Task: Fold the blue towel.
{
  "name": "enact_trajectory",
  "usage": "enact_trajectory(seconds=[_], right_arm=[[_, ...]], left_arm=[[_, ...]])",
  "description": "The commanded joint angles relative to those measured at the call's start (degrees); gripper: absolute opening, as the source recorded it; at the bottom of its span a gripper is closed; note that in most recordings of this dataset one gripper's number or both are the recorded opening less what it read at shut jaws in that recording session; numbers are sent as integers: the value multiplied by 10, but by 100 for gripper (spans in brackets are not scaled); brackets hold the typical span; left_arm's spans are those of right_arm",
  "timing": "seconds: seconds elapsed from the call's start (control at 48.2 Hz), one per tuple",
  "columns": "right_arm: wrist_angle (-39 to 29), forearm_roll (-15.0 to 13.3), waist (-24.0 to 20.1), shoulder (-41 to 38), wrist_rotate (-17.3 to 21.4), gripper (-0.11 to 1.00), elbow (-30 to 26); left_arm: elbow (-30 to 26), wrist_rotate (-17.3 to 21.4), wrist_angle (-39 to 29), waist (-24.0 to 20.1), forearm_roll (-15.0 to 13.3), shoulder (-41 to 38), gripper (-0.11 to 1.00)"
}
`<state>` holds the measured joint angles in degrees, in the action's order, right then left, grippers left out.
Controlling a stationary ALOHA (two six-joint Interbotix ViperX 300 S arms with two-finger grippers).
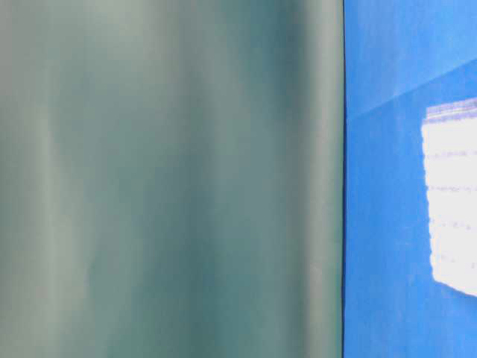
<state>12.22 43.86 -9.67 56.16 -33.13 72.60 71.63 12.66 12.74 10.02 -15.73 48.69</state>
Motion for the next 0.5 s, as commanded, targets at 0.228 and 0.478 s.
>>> enact_trajectory(seconds=[0.228,0.478], right_arm=[[10,0,20,47,-4,87,69],[29,3,23,14,-4,87,88]], left_arm=[[79,16,-36,-24,3,135,90],[111,24,-68,-35,2,178,87]])
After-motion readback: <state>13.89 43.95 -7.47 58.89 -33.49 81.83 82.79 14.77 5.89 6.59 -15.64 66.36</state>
